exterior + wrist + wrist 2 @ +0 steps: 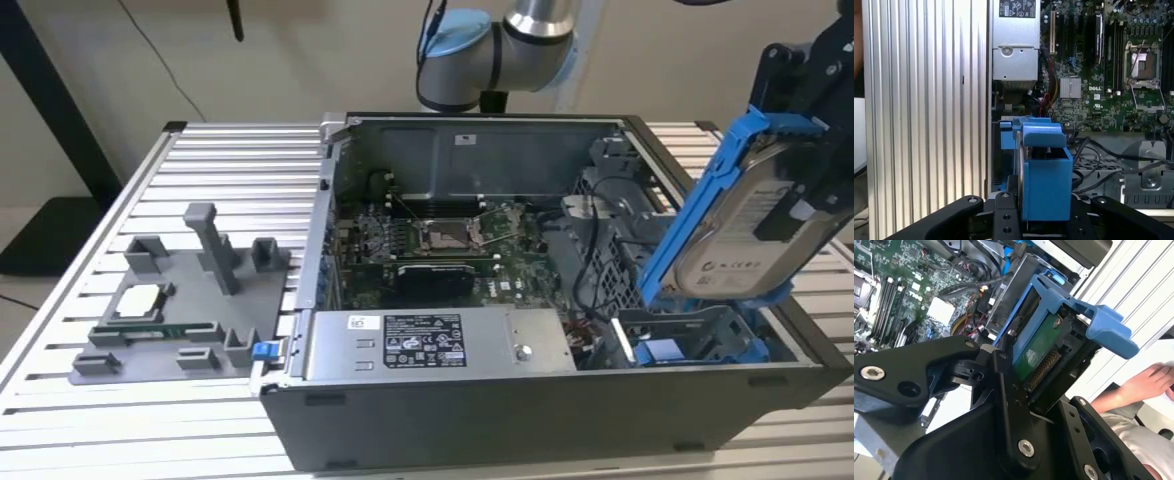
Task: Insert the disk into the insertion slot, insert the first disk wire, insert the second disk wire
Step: 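Insert the disk into the insertion slot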
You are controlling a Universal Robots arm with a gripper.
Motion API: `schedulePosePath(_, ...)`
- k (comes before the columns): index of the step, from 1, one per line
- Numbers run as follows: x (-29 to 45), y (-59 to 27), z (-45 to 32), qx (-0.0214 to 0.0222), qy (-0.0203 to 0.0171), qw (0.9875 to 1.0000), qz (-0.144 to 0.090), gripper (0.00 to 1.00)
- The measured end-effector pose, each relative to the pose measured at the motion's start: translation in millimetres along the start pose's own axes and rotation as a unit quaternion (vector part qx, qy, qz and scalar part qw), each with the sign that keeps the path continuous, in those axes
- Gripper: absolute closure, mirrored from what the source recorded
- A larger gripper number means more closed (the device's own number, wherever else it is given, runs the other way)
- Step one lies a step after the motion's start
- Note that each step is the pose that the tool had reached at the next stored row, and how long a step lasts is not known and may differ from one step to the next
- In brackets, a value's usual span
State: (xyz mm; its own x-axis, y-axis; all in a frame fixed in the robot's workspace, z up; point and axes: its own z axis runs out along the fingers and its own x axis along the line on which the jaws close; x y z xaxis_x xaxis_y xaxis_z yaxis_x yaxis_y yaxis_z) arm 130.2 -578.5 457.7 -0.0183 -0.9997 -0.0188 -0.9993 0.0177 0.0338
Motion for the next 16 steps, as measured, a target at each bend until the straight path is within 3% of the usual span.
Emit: schedulePosePath(16,0.3,-6.0,24.6,-0.0019,0.0000,1.0000,0.002,1.00)
